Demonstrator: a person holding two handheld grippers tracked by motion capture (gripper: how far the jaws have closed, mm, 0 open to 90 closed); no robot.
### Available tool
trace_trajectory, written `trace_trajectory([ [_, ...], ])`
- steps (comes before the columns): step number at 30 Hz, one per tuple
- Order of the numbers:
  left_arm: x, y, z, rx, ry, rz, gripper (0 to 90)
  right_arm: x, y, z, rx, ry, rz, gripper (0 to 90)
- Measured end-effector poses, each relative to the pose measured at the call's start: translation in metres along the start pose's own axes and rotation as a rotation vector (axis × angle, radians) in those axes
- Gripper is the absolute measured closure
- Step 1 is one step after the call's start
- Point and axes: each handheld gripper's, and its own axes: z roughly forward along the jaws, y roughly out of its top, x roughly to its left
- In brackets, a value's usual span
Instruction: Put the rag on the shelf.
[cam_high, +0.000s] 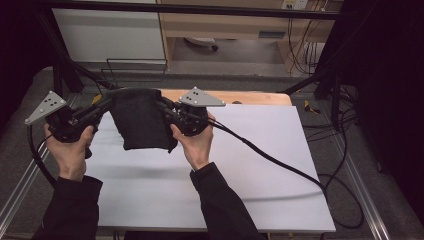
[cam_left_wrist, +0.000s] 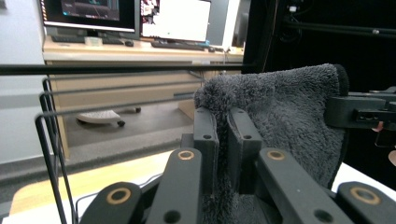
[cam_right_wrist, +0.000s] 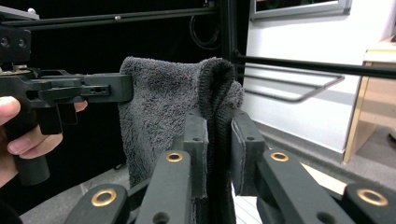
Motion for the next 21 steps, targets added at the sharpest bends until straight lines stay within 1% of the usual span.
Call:
trace_trajectory([
  [2,0.001,0.006,0.000,-0.023,0.003,-0.001,83.0,0.001,0.007,0.002,-0.020,-0.002,-0.009,79.3],
  [4,0.001,0.010,-0.001,-0.039,0.003,-0.004,83.1,0.003,0.012,0.002,-0.030,-0.005,-0.014,79.3],
  [5,0.001,0.010,-0.001,-0.039,0.003,-0.004,83.1,0.003,0.014,0.002,-0.036,-0.007,-0.020,79.3],
  [7,0.002,0.016,-0.001,-0.061,0.006,-0.002,83.1,0.004,0.020,0.003,-0.049,-0.009,-0.026,79.4],
  [8,0.002,0.016,-0.001,-0.061,0.006,-0.002,83.1,0.004,0.020,0.003,-0.049,-0.009,-0.026,79.4],
  [9,0.003,0.019,-0.001,-0.068,0.007,0.002,83.1,0.005,0.024,0.004,-0.061,-0.009,-0.029,79.3],
  [13,0.004,0.026,-0.002,-0.089,0.013,0.007,83.1,0.006,0.029,0.005,-0.073,-0.011,-0.030,79.3],
  [14,0.004,0.028,-0.002,-0.093,0.014,0.007,83.1,0.007,0.031,0.007,-0.080,-0.013,-0.039,79.4],
  [17,0.006,0.032,-0.002,-0.101,0.019,0.010,83.1,0.008,0.034,0.008,-0.086,-0.013,-0.042,79.4],
  [18,0.007,0.033,-0.002,-0.105,0.021,0.010,83.1,0.008,0.038,0.011,-0.094,-0.017,-0.051,79.4],
  [21,0.009,0.038,-0.002,-0.121,0.024,0.006,83.1,0.010,0.043,0.014,-0.104,-0.018,-0.056,79.5],
])
